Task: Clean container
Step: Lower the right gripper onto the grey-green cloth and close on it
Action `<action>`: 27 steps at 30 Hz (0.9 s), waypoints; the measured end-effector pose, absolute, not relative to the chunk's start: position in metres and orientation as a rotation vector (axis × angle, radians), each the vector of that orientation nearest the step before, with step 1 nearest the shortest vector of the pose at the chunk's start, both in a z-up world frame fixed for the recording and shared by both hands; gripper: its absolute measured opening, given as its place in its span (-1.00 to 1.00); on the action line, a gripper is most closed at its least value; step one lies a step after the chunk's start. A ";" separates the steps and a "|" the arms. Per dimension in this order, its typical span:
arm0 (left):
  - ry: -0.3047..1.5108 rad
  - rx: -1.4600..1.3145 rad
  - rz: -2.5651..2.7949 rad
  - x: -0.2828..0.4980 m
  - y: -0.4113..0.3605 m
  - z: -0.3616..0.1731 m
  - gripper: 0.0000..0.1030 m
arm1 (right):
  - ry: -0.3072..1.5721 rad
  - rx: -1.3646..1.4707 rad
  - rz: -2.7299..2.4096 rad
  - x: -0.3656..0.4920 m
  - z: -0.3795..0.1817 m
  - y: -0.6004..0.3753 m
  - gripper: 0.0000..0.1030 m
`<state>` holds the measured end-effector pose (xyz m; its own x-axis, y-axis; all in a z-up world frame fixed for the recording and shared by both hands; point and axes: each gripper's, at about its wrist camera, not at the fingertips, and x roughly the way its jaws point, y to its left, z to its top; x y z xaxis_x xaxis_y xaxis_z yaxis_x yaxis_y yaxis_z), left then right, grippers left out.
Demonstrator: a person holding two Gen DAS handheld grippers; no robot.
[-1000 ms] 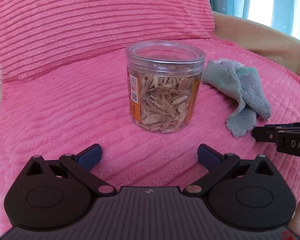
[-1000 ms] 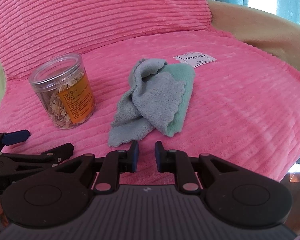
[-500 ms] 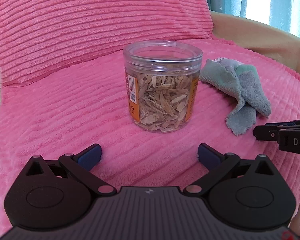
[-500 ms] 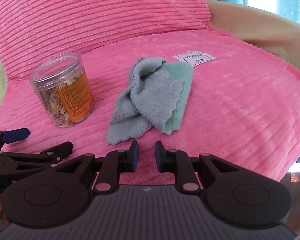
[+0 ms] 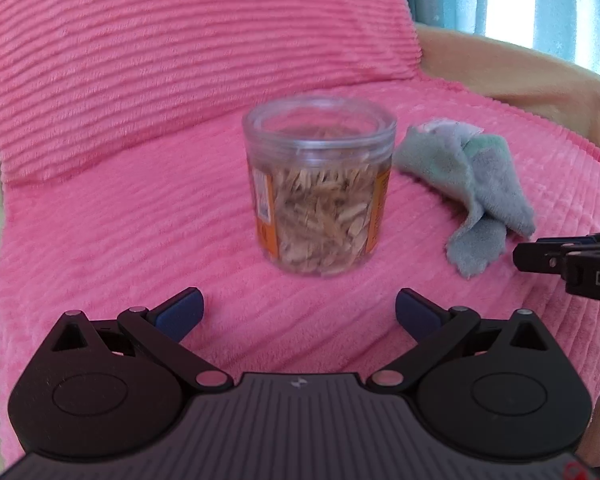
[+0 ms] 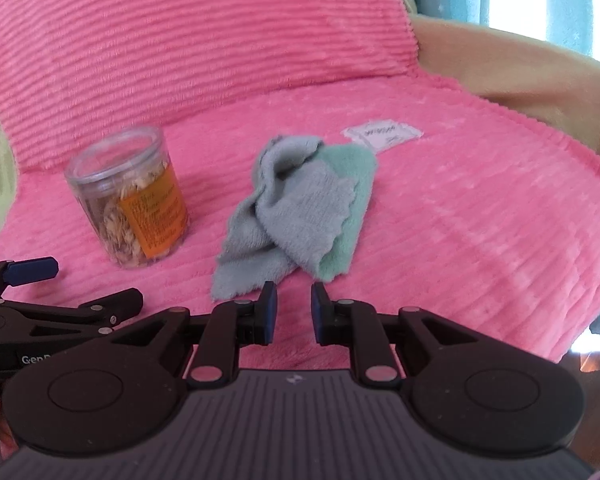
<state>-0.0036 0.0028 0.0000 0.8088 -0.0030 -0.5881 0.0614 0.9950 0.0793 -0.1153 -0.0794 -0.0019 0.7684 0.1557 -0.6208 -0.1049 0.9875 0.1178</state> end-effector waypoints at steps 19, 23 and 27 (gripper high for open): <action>0.523 0.117 -0.090 0.023 0.003 0.009 0.99 | 0.574 0.029 0.257 -0.069 0.012 -0.070 -0.70; 0.527 0.113 -0.090 0.030 0.005 0.009 0.99 | 0.583 0.017 0.260 -0.054 0.010 -0.061 -0.70; 0.523 0.110 -0.097 0.034 0.006 0.008 0.99 | 0.638 0.019 0.257 -0.040 0.000 -0.057 -0.71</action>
